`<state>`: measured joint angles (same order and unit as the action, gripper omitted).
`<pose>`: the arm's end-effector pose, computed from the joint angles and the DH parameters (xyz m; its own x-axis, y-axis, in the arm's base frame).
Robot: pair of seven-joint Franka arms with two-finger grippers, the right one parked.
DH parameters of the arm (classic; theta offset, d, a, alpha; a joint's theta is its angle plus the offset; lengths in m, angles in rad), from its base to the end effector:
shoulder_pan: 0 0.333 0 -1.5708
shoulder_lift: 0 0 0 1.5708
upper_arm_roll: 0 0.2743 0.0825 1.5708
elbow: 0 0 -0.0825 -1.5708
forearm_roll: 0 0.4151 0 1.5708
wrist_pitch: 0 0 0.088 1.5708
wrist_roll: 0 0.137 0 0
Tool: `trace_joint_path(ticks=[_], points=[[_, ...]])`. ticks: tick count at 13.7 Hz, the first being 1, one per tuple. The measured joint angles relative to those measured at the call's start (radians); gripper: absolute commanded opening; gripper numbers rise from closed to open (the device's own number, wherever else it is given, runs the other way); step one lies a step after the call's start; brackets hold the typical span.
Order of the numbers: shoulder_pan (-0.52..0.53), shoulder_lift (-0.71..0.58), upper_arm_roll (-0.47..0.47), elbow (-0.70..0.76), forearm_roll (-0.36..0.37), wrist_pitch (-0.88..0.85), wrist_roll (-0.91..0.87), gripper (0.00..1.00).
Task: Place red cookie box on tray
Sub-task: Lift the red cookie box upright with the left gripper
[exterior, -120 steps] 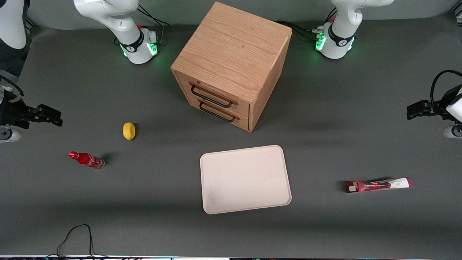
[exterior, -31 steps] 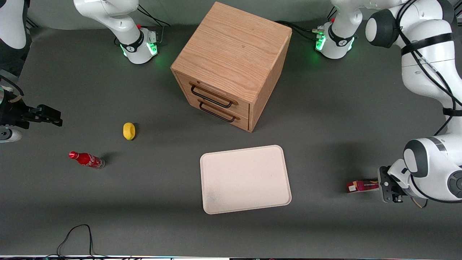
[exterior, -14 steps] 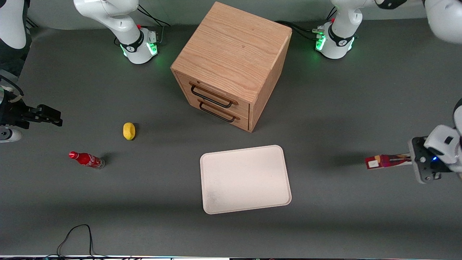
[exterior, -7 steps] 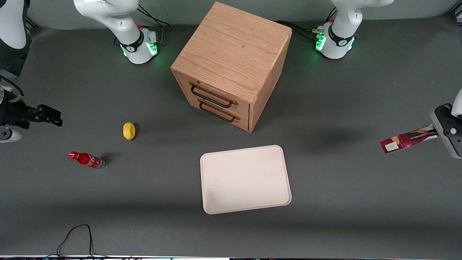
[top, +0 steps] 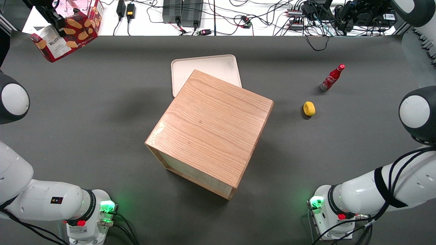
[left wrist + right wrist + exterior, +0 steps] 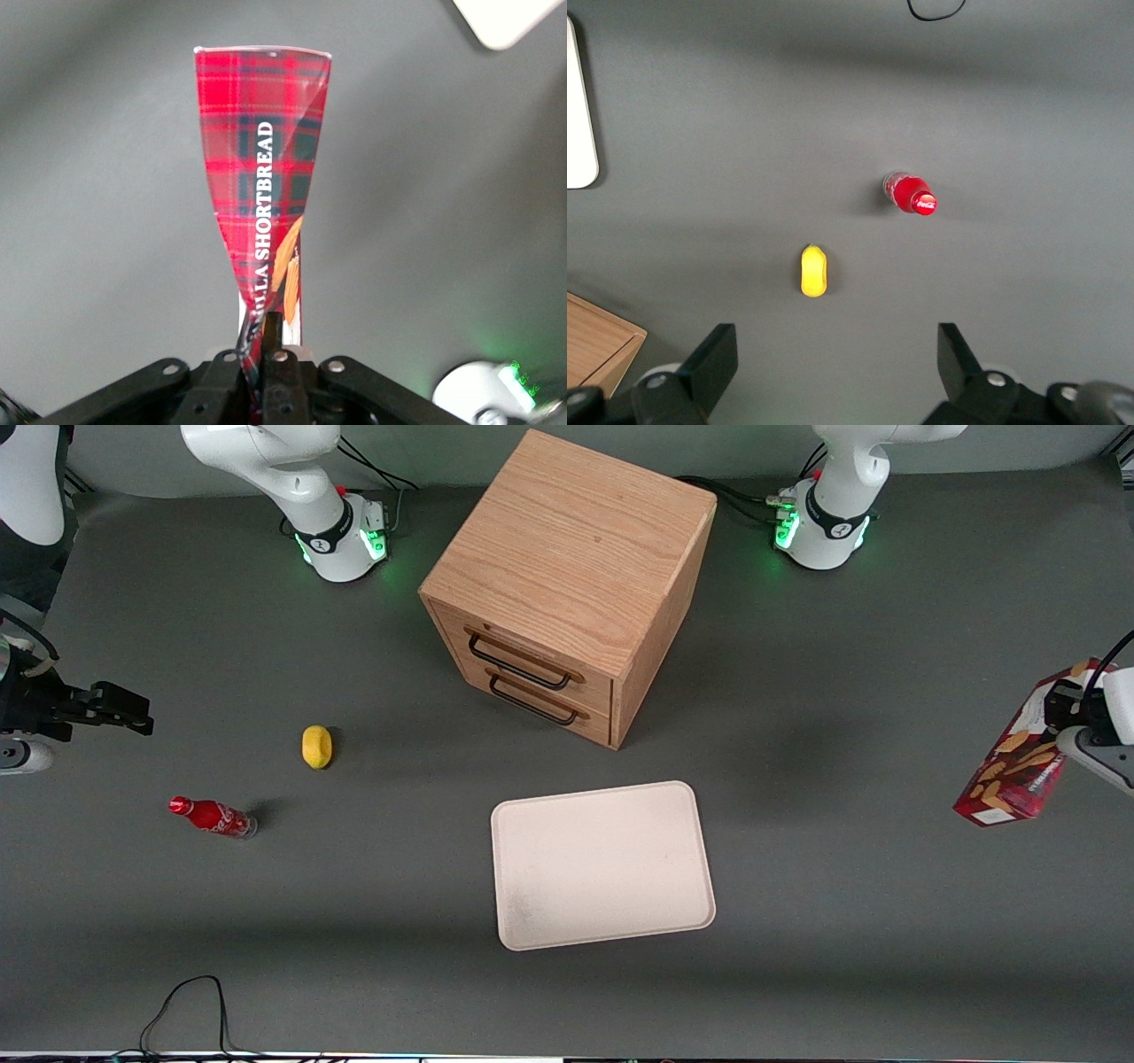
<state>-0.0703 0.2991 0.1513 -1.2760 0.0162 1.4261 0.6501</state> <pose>0.6399 0.0424 0.5050 0.8298 -0.5370 -0.1521 -0.5378 -0.8422 0.0395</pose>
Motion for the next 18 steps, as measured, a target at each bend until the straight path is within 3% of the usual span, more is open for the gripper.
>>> trace_joint_path(ticks=[5, 10, 15, 18], points=[[-0.044, -0.118, -0.013, -0.093, -0.002, 0.013, -0.367, 0.00], [-0.054, -0.263, -0.012, -0.329, -0.002, 0.147, -0.432, 0.00], [-0.082, -0.275, -0.030, -0.354, -0.002, 0.167, -0.482, 0.00], [-0.117, -0.238, -0.122, -0.334, -0.004, 0.202, -0.680, 0.00]])
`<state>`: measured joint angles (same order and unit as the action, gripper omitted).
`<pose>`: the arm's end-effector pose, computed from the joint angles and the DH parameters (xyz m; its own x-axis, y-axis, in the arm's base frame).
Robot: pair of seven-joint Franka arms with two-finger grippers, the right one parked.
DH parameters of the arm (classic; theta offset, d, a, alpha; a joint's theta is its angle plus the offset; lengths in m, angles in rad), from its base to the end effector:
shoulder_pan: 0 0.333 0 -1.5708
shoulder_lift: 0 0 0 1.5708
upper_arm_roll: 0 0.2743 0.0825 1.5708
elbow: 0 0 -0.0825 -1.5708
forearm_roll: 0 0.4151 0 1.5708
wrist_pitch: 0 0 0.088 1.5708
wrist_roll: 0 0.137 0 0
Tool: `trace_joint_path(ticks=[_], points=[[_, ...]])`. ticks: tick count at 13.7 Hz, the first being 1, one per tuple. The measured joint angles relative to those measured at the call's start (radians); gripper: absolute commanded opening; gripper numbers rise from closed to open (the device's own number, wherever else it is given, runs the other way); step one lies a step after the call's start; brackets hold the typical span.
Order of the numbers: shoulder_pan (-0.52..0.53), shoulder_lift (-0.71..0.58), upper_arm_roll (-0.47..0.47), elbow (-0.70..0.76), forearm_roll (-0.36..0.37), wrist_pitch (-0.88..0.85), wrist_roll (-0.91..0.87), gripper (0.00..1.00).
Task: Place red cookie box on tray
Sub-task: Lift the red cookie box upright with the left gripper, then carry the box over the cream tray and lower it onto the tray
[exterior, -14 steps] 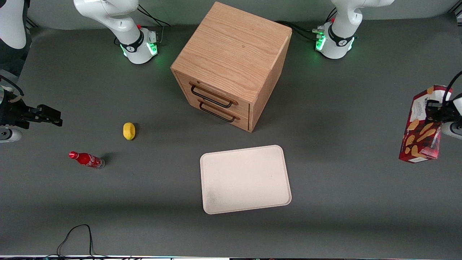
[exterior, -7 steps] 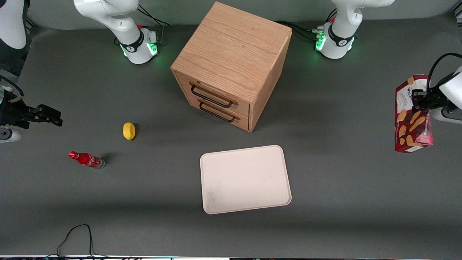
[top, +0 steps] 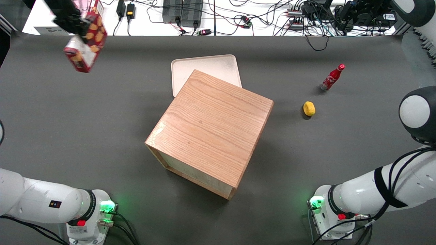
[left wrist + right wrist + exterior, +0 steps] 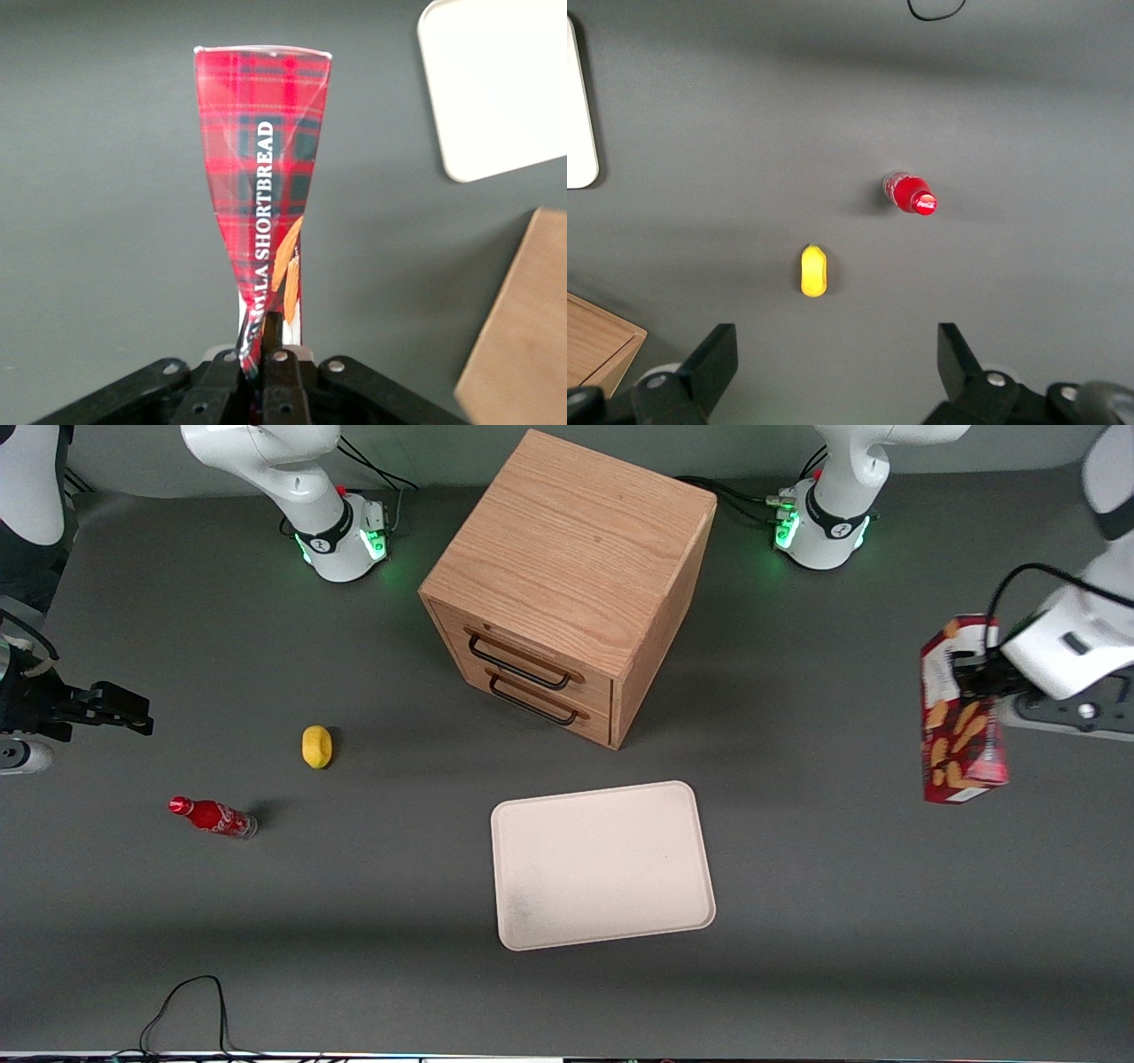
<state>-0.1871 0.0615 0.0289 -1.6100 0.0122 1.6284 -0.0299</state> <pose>0.5952 -0.0937 0.5014 0.9908 -0.1285 -0.0426 -0.1292 -0.9915 -0.0152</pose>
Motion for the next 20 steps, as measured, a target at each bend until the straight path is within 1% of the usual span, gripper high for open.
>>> trace_joint_path(ticks=[2, 4, 7, 11, 14, 17, 20], points=[[-0.014, 0.088, -0.077, 0.080, 0.000, 0.016, -0.157, 0.00], [-0.018, 0.202, -0.143, 0.177, 0.000, 0.033, -0.293, 0.00], [-0.030, 0.344, -0.206, 0.256, 0.000, 0.155, -0.428, 0.00], [-0.071, 0.468, -0.213, 0.301, 0.006, 0.254, -0.464, 0.00], [-0.108, 0.566, -0.214, 0.307, 0.058, 0.345, -0.500, 0.00], [-0.133, 0.665, -0.214, 0.310, 0.086, 0.445, -0.538, 0.00], [-0.135, 0.734, -0.213, 0.312, 0.092, 0.502, -0.565, 0.00]])
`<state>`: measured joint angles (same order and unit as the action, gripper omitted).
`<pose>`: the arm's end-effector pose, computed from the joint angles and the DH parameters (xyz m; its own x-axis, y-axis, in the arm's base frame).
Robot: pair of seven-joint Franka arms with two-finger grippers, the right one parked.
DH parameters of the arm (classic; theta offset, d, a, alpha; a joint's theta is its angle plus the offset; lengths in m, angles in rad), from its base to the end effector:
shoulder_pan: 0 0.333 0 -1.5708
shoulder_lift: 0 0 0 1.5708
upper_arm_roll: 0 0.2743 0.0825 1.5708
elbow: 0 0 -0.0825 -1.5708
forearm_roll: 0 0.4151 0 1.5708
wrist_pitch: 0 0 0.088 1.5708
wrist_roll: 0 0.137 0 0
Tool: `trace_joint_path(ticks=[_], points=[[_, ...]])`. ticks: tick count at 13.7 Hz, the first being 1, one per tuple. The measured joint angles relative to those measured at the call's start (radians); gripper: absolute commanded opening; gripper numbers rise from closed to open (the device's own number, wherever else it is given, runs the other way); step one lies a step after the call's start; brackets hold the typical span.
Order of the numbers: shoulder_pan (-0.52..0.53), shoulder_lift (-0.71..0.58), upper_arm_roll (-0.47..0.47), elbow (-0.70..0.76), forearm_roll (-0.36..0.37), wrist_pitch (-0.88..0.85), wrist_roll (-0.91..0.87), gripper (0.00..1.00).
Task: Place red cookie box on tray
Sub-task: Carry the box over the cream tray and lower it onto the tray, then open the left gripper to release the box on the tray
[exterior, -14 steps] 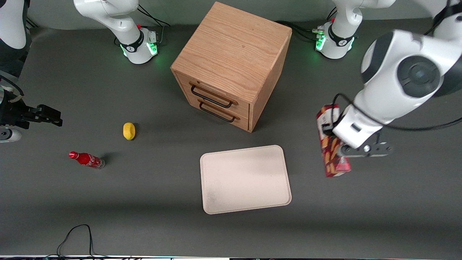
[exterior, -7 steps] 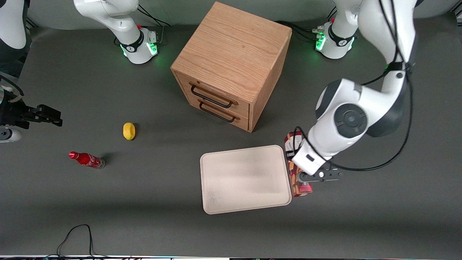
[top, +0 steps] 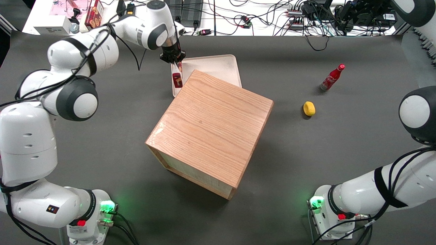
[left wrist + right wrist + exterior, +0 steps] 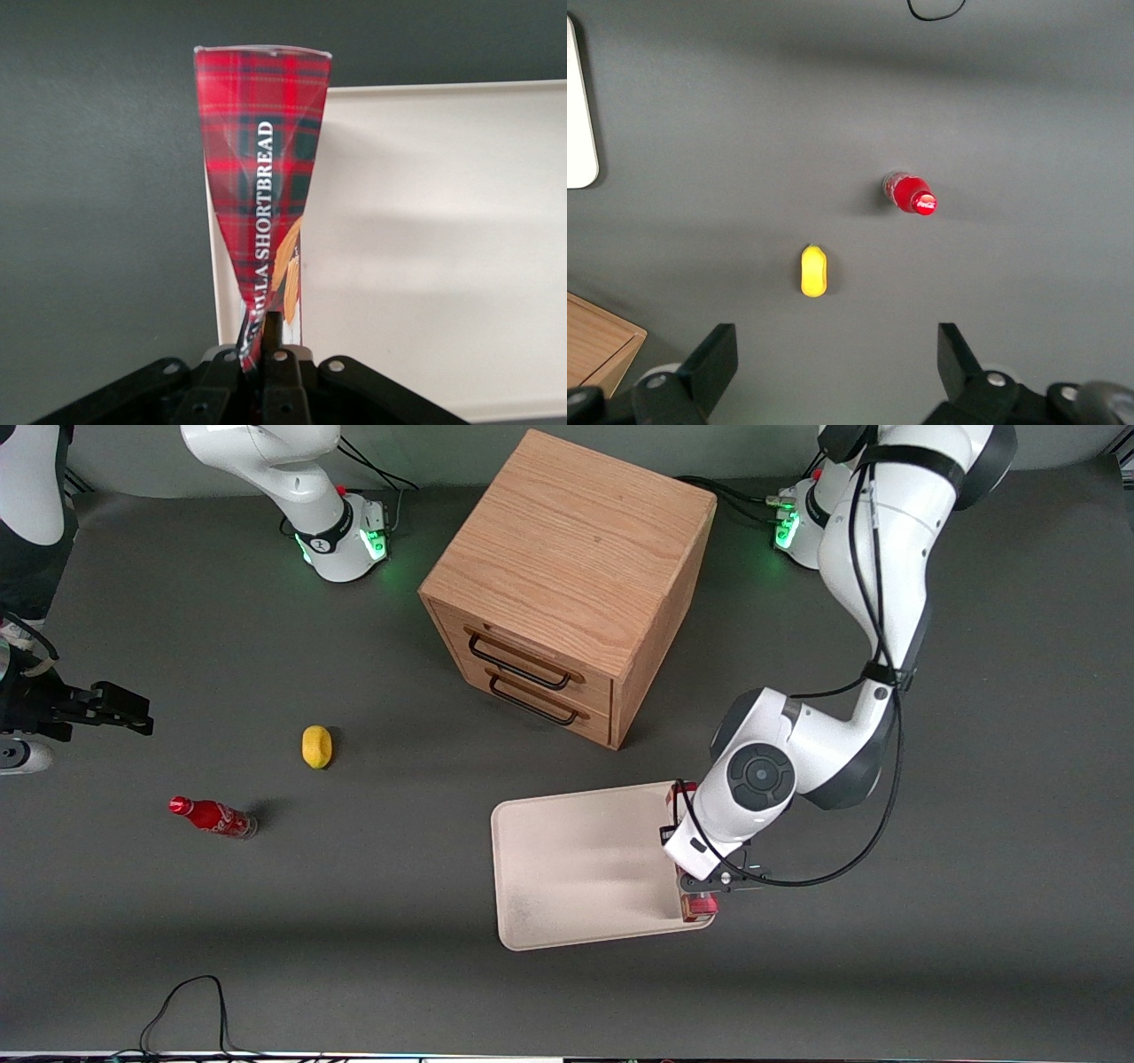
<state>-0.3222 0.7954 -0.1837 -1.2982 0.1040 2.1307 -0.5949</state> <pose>0.6695 -0.3355 0.2035 0.9954 0.0937 0.0188 0.0924 -0.9938 0.0612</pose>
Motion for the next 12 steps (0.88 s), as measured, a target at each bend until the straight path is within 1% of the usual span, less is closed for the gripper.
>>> trace_joint_path(ticks=[7, 8, 9, 12], points=[[0.000, 0.028, 0.000, 0.001, 0.000, 0.019, -0.032, 0.00], [0.000, 0.029, 0.000, 0.001, 0.000, 0.019, -0.033, 0.21], [0.000, 0.030, 0.000, 0.001, 0.000, 0.019, -0.034, 0.99], [0.000, 0.031, 0.000, 0.002, 0.001, 0.020, -0.034, 1.00]])
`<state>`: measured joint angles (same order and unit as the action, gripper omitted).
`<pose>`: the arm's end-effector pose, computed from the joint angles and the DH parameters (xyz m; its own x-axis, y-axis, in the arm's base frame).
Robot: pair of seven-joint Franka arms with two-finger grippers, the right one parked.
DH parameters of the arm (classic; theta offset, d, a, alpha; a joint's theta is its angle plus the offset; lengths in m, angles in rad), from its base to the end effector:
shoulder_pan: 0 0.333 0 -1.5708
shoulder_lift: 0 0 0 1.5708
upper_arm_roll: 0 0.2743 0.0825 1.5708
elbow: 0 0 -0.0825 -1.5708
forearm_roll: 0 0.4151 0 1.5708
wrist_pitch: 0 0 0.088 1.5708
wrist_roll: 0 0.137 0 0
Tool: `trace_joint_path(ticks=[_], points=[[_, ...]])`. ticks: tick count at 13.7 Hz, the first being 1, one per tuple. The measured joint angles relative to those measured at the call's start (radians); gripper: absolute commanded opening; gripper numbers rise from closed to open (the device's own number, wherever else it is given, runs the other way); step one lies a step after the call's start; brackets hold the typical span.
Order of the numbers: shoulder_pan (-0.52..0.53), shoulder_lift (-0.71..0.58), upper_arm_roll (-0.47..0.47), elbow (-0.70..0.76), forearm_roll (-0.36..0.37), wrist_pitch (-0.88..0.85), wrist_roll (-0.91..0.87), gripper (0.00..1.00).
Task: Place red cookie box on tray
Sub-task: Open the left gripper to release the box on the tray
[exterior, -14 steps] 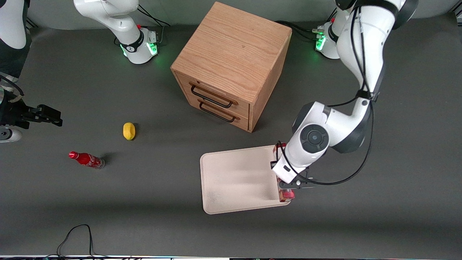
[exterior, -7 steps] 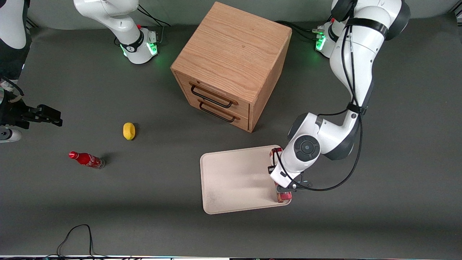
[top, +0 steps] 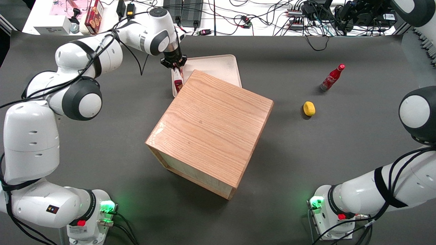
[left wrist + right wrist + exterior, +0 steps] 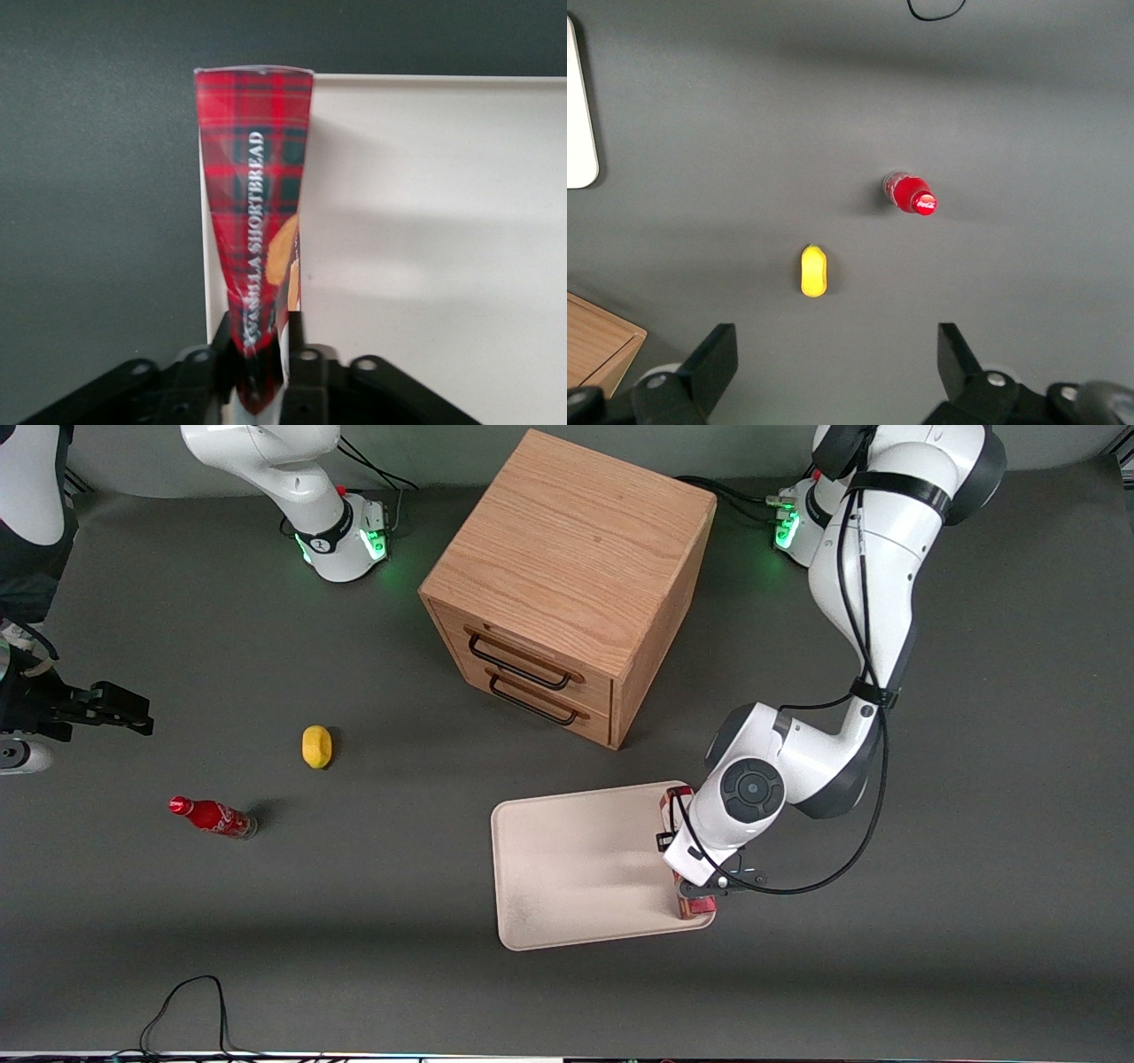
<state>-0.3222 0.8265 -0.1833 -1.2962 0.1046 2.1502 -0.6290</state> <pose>0.6684 -0.3352 0.1833 0.9917 0.1285 0.0066 0.1279 -0.9900 0.0602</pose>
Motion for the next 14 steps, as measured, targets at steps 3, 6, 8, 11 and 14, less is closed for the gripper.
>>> trace_joint_path(ticks=[3, 6, 8, 11, 14], points=[[0.000, 0.000, 0.000, 0.002, 0.000, 0.000, 0.000, 1.00], [0.000, 0.000, 0.000, 0.007, 0.000, 0.000, 0.000, 1.00], [0.000, 0.000, 0.000, 0.011, 0.001, 0.000, 0.000, 1.00], [0.004, -0.004, 0.001, 0.023, 0.009, -0.021, 0.006, 1.00], [0.015, -0.050, 0.007, 0.015, 0.015, -0.099, 0.072, 1.00]])
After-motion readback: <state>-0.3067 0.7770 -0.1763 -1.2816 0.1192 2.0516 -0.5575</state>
